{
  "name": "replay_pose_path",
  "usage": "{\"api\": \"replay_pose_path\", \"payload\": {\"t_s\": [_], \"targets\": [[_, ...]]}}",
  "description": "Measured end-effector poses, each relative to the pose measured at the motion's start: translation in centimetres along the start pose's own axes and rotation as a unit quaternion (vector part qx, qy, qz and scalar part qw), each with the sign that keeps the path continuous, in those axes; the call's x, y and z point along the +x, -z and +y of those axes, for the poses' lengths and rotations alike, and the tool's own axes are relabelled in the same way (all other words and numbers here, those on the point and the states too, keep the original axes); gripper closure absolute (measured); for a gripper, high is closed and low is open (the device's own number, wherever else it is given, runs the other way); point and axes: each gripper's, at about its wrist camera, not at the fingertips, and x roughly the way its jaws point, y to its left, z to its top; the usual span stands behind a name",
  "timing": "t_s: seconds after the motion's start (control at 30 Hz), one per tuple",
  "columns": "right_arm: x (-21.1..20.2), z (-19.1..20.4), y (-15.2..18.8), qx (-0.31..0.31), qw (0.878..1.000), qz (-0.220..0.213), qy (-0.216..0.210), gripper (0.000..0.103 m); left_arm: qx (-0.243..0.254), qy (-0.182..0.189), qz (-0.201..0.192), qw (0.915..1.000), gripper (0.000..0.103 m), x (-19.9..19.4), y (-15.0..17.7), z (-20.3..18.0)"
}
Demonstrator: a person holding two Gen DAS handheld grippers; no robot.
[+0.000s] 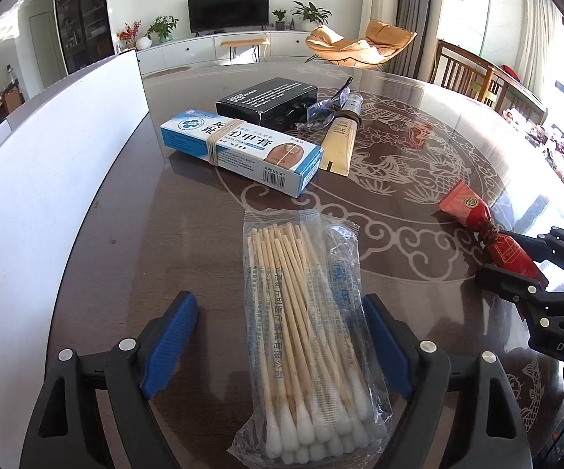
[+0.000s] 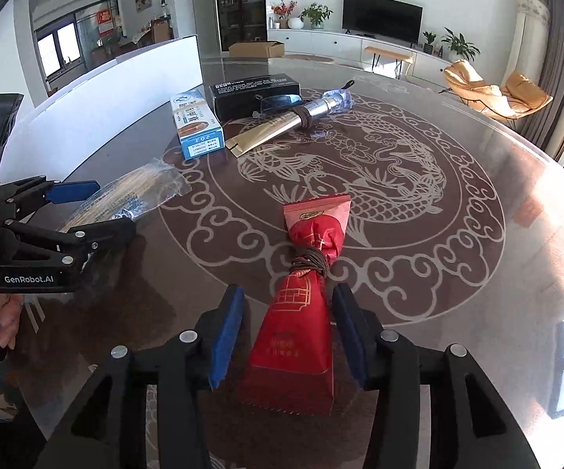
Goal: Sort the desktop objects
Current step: 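Lift the red gift bag with the right gripper while the left gripper holds the swabs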
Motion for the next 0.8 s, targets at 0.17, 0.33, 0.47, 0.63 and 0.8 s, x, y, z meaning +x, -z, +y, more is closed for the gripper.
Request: {"api": "replay_pose_path", "payload": {"t_s": [0.17, 0.33, 0.47, 0.63, 0.8], "targets": [[0.1, 0.2, -0.4, 0.006, 1.0, 0.003, 0.009, 0.04, 0.007, -0.013, 0.003, 0.9999, 0.017, 0.0, 0.2, -0.4], [0.5, -1.1, -0.4, 0.036, 0.999, 0.013, 0.024, 0.017, 0.006, -0.017, 0.004, 0.9998, 0.015, 0.1, 0.2, -0.1], [0.9, -0.8, -0.5, 0.03, 0.999, 0.02, 0.029, 0.006, -0.005, -0.024, 0.014, 0.9996, 0.004, 0.4, 0.1, 0.3], [1.2, -1.0, -0.5, 0.034, 0.999, 0.026, 0.028, 0.0, -0.008, -0.023, 0.019, 0.9995, 0.0, 0.5, 0.2, 0.5], [1.2, -1.0, -0.5, 0.033, 0.999, 0.027, 0.028, 0.0, -0.008, -0.023, 0.019, 0.9995, 0.0, 0.5, 0.2, 0.5]]}}
